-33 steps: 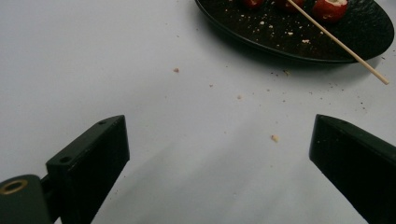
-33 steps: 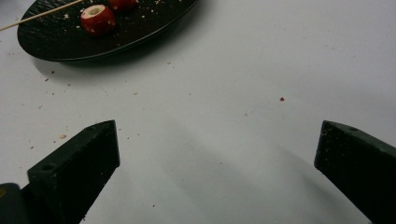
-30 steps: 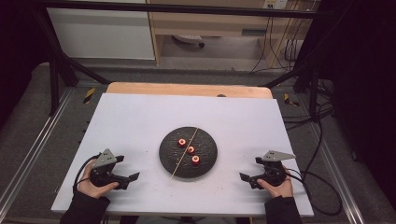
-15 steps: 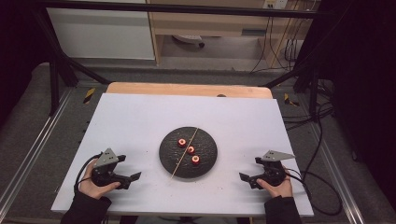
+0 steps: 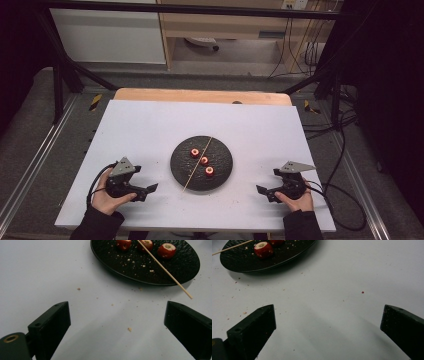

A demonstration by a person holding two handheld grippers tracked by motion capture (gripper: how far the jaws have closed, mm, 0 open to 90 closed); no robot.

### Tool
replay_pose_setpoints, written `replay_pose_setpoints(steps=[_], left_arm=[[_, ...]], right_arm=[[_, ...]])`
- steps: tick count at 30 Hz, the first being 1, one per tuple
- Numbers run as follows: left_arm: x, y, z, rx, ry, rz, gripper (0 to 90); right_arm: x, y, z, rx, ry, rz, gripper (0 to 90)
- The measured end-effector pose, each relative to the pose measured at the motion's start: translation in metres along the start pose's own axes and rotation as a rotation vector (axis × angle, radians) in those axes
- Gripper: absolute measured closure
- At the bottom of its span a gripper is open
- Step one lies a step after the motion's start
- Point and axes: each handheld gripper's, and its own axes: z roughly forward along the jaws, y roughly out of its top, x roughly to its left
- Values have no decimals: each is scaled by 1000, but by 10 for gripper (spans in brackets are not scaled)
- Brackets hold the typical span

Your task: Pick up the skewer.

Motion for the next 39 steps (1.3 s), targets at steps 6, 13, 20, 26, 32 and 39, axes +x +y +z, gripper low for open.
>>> replay_pose_setpoints(steps=[6,13,20,26,32,39], left_arm=[[-9,12,7,10,-5,-6,74],[-22,27,18,20,-21,-3,80],[-36,43,29,42,-20,5,95],[-47,53,41,72,-9,18,120],[-54,62,55,98,-2,14,162],[-60,65,70,116,22,6,248]], right_arm=[[0,0,1,4,4,0,7],[1,-1,2,11,2,4,7],[1,-1,2,10,0,3,6],[1,0,1,9,-1,2,6],[0,0,1,5,-1,6,7],[0,0,1,6,-3,6,7]])
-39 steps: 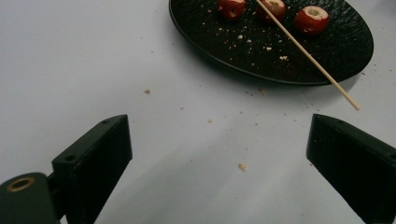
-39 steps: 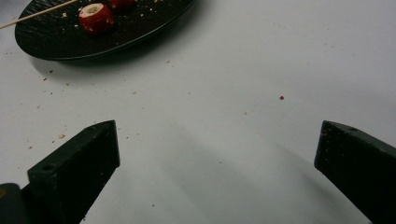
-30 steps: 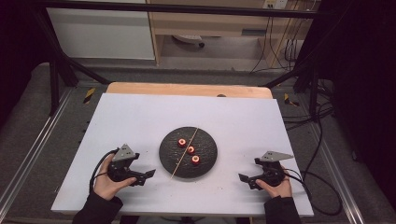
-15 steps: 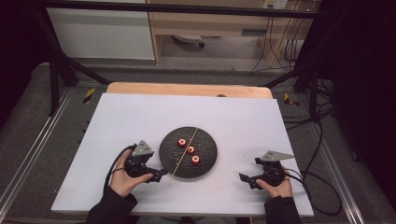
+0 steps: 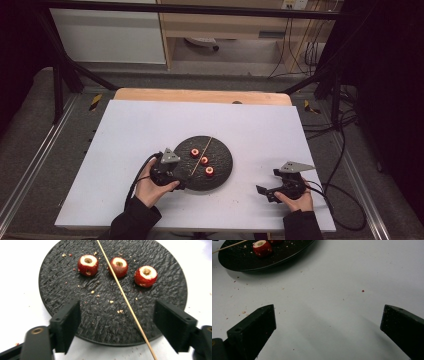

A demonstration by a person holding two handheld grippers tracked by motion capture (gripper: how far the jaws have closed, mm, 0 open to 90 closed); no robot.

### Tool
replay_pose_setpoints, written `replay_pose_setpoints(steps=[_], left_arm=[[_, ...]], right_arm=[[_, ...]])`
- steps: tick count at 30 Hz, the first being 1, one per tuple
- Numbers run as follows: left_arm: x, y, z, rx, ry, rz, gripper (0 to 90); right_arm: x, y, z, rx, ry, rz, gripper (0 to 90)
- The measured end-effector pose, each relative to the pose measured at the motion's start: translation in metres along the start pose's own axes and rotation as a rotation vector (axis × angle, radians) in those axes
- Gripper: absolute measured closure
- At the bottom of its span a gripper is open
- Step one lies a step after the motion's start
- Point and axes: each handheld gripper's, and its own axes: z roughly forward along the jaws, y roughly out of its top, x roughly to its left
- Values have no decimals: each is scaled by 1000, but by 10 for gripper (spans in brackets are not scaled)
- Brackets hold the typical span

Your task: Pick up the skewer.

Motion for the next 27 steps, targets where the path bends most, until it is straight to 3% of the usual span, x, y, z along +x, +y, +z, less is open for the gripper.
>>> replay_pose_setpoints(steps=[9,21,27], left_arm=[[-7,6,13,22,4,-16,397],[-15,8,23,47,49,-47,640],[-21,9,27,76,64,-34,707]], right_arm=[[0,0,0,3,1,1,7],[0,0,0,2,4,3,8],[0,0,0,3,4,6,8]])
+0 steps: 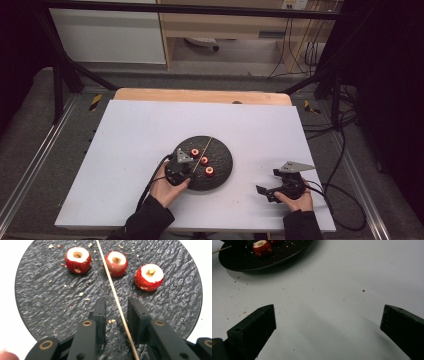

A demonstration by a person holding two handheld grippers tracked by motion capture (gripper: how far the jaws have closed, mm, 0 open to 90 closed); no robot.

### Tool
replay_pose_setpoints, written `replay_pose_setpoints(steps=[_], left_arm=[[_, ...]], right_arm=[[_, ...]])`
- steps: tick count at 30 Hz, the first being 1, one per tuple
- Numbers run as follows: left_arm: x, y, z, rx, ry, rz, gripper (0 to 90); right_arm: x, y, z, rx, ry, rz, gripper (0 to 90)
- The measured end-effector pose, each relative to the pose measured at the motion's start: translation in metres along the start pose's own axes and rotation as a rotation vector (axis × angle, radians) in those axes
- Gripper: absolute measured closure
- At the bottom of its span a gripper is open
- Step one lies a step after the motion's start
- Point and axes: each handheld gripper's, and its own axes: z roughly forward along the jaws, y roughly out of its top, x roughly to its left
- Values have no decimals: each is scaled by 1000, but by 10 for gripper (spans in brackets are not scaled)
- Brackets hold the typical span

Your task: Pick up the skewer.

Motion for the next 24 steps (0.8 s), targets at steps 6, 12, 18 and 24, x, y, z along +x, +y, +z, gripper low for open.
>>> replay_pose_setpoints(steps=[6,12,18,24], left_arm=[[-4,4,1,30,25,10,770],[-6,7,0,65,29,10,811],[-6,7,0,77,34,2,877],[-4,6,-2,65,27,-18,882]], right_arm=[[0,0,0,0,0,-1,8],[0,0,0,1,3,-1,8],[0,0,1,2,4,-4,8],[0,0,1,2,5,-2,8]])
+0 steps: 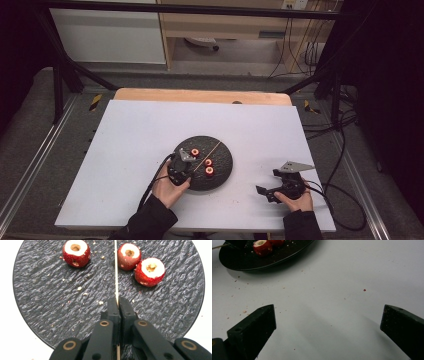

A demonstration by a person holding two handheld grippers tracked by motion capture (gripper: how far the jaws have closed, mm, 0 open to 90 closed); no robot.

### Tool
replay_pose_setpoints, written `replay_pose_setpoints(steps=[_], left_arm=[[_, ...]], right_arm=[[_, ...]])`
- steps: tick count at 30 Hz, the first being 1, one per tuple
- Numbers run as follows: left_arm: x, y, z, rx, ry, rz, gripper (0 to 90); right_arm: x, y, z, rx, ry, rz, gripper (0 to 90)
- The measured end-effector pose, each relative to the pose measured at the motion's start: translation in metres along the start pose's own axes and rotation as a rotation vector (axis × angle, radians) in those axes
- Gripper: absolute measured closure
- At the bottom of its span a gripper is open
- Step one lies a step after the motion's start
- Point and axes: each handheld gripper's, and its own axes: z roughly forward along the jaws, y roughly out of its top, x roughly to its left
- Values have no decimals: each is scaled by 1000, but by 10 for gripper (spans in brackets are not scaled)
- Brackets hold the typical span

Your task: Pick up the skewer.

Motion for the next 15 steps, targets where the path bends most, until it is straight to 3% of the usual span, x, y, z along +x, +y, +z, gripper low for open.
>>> replay_pose_setpoints(steps=[9,15], left_arm=[[8,-5,-18,-68,-20,-5,883],[17,-14,-30,-115,-65,4,883]], right_arm=[[0,0,-1,2,-3,5,8],[0,0,-1,6,-7,11,8]])
